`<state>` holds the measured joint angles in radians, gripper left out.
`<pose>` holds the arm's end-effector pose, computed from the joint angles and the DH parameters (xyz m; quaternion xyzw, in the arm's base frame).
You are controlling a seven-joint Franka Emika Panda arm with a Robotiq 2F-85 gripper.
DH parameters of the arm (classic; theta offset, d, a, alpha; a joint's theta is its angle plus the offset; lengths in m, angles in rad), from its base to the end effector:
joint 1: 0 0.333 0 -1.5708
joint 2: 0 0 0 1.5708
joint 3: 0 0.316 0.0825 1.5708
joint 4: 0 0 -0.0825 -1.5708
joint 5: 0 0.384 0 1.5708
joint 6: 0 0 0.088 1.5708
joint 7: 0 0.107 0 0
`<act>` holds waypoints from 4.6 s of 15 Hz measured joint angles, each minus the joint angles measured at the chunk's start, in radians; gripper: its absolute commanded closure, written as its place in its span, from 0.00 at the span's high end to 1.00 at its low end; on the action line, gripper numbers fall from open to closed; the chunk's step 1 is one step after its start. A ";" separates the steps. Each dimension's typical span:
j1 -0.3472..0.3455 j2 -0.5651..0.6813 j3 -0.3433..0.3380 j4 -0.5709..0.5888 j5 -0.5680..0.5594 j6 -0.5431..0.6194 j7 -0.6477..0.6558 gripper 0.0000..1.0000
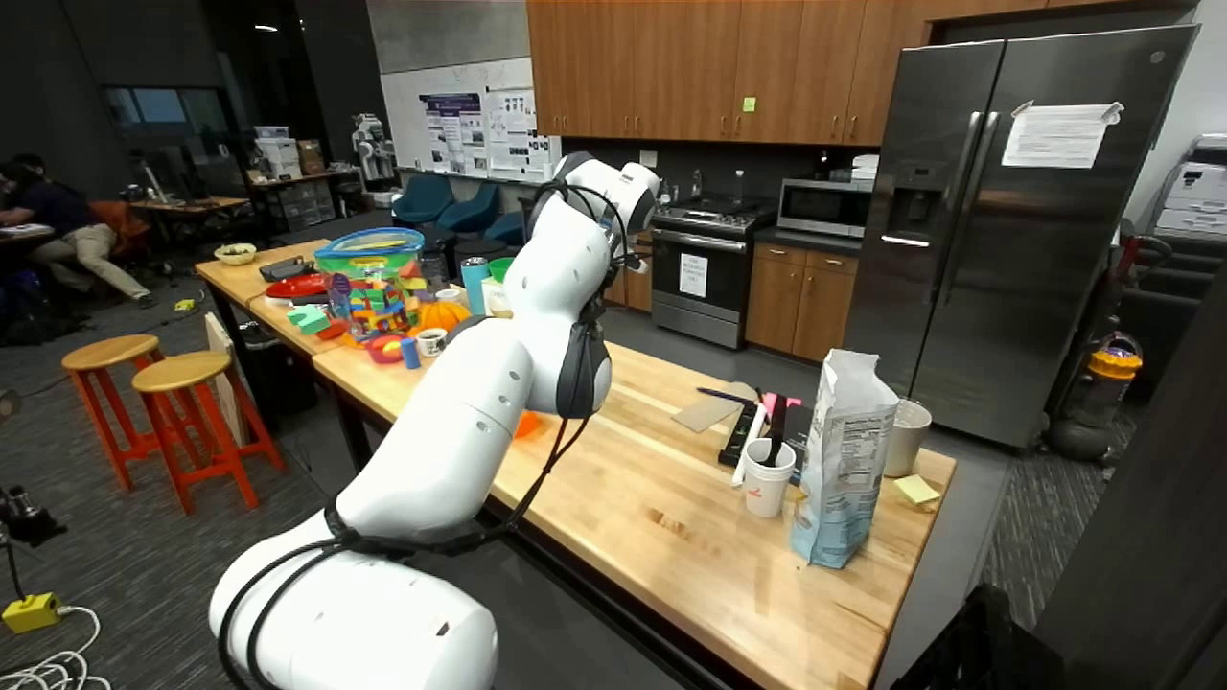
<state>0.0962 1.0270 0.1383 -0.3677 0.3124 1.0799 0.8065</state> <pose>0.7108 0.1481 0.4590 -0.9357 0.2459 0.2277 0.1105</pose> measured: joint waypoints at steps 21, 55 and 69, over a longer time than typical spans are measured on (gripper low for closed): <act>-0.026 0.001 -0.018 0.000 0.002 -0.205 0.027 0.01; 0.044 0.053 -0.051 -0.008 -0.111 -0.154 -0.215 0.01; 0.057 0.126 -0.065 -0.008 -0.146 -0.164 -0.252 0.01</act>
<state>0.1529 1.1532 0.0732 -0.3755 0.1662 0.9162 0.5545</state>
